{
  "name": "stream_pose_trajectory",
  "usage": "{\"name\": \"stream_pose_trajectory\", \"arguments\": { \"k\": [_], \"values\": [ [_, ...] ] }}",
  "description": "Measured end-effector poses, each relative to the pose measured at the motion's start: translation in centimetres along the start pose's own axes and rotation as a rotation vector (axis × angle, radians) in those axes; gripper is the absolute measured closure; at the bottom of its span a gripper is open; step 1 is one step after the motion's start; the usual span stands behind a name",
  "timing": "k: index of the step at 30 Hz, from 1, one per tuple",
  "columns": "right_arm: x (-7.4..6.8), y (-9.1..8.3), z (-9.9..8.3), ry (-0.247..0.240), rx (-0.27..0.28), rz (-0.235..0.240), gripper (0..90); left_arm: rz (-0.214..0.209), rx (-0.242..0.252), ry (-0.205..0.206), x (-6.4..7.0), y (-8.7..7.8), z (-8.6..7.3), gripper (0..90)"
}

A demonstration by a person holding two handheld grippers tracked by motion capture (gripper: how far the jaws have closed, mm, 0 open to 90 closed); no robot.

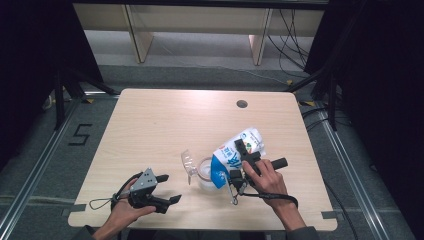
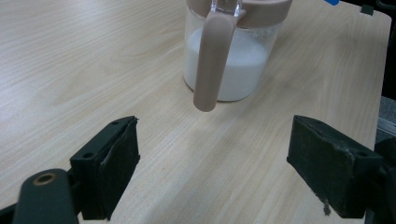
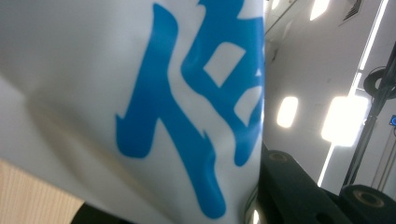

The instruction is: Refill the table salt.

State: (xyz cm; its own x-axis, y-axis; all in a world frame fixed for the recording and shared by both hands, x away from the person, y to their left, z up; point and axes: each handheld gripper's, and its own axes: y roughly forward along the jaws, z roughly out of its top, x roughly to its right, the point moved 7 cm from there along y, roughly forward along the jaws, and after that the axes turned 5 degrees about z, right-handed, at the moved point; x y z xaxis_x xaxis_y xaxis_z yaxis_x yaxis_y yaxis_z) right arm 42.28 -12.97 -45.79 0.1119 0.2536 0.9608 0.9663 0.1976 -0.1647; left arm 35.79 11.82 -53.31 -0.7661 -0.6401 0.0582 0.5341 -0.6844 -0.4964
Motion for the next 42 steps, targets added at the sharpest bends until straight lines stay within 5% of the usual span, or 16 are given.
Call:
{"name": "stream_pose_trajectory", "arguments": {
  "k": [20,22,27,29,42],
  "values": [
    [0.00,-0.06,-0.02,-0.001,-0.002,0.002,81.5,0.000,0.000,0.000,-0.01,0.00,0.00,15.8],
    [0.28,0.03,-0.02,-0.044,0.008,-0.003,81.5,0.000,0.000,0.000,0.00,0.01,0.00,15.8],
    [0.35,0.01,-0.05,-0.049,0.005,-0.004,81.5,0.000,0.000,0.000,-0.01,0.01,0.00,15.8],
    [0.02,-0.15,-0.07,0.010,-0.008,-0.001,81.5,0.000,0.000,-0.001,0.01,0.01,0.00,15.8],
    [0.03,-0.16,-0.08,0.008,-0.006,-0.001,83.1,0.000,0.001,0.000,0.00,0.01,0.00,15.9]
  ]
}}
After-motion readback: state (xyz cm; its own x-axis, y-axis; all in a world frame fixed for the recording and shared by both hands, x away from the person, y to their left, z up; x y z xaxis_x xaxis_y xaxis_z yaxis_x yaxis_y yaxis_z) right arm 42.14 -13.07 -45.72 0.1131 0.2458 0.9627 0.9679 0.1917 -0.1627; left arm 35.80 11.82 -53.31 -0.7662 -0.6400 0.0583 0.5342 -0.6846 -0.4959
